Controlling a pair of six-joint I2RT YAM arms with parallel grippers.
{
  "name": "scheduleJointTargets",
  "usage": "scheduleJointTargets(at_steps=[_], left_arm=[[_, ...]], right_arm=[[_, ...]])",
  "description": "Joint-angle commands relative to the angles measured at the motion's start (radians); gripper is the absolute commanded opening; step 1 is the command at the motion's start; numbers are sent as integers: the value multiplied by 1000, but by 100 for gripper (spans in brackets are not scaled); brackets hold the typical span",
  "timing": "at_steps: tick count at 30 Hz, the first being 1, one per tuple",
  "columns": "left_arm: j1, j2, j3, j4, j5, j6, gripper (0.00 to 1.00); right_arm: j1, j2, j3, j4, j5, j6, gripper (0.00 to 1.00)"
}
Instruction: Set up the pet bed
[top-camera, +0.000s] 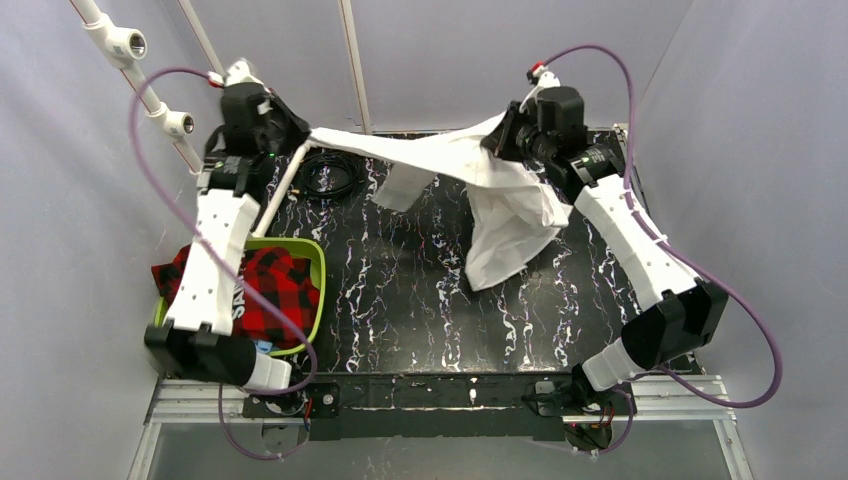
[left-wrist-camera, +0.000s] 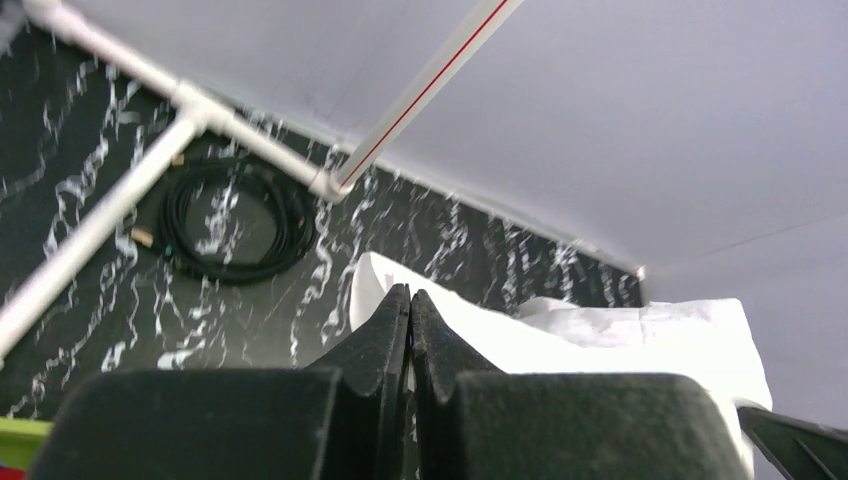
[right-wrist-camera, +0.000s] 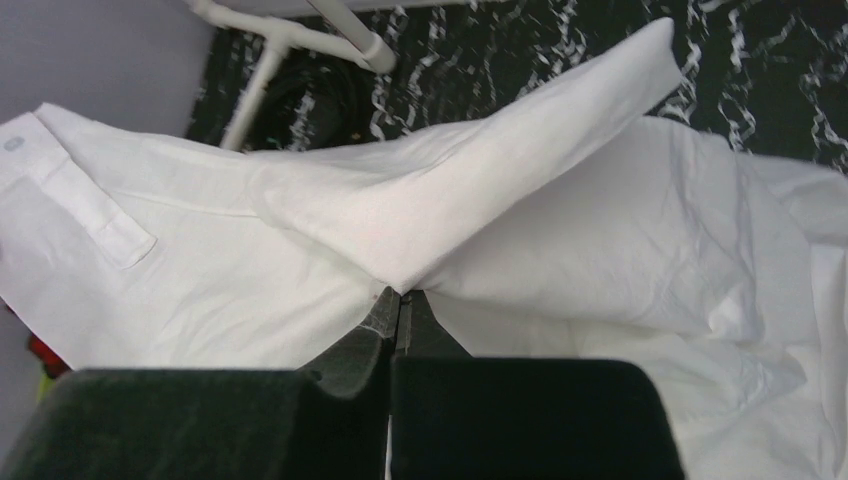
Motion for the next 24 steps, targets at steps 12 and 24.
scheduleJointTargets(at_steps=[12, 24], left_arm=[[6, -171, -57, -39, 76, 19, 0], [17, 107, 47, -192, -132, -38, 0]], right_arm=[[4, -51, -113, -76, -44, 32, 12], [20, -201, -384, -96, -33, -128, 93]])
